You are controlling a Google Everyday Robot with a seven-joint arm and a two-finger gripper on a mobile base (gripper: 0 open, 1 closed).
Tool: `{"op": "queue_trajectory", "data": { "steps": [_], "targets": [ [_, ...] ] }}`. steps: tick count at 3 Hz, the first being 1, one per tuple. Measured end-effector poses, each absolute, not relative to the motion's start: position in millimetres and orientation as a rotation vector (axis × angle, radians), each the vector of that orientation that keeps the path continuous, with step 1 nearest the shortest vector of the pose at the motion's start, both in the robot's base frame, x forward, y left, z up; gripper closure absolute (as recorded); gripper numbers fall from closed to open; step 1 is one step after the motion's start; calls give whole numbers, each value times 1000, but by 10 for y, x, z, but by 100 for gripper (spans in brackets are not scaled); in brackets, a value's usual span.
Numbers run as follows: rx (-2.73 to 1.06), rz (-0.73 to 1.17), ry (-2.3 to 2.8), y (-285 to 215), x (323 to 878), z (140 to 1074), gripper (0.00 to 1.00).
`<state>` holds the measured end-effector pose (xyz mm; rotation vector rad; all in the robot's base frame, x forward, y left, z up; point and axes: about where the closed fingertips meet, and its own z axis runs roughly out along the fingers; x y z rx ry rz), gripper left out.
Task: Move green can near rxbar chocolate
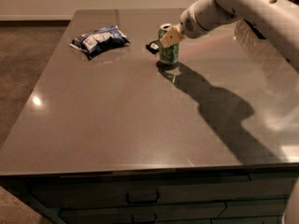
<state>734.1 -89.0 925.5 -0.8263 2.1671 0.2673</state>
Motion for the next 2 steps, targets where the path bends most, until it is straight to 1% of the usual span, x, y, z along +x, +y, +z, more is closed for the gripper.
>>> {"op": "queue_trajectory", "data": {
  "steps": [1,2],
  "targets": [
    [-778,298,2141,-966,7513,9217,100],
    [-756,312,2101,-998,7619,9203,83]
  ]
}}
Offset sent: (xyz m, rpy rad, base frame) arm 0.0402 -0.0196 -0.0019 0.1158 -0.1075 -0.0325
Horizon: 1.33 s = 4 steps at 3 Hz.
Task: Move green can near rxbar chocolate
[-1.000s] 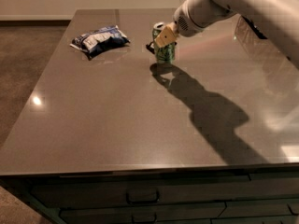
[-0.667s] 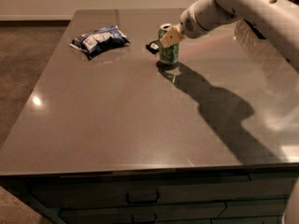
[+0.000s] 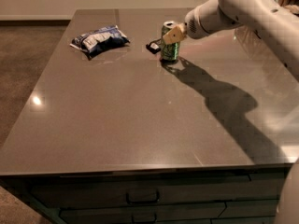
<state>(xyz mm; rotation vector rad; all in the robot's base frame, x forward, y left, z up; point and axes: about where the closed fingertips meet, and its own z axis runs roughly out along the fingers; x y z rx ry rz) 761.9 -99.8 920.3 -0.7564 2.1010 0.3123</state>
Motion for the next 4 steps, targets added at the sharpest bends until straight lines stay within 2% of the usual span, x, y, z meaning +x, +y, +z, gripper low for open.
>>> {"op": "queue_trajectory", "data": {
  "steps": [3,4],
  "targets": [
    [-774,322,2086,-924,7693,9099,12],
    [-777,325,2088,-905,7696,9080,0]
  ]
}}
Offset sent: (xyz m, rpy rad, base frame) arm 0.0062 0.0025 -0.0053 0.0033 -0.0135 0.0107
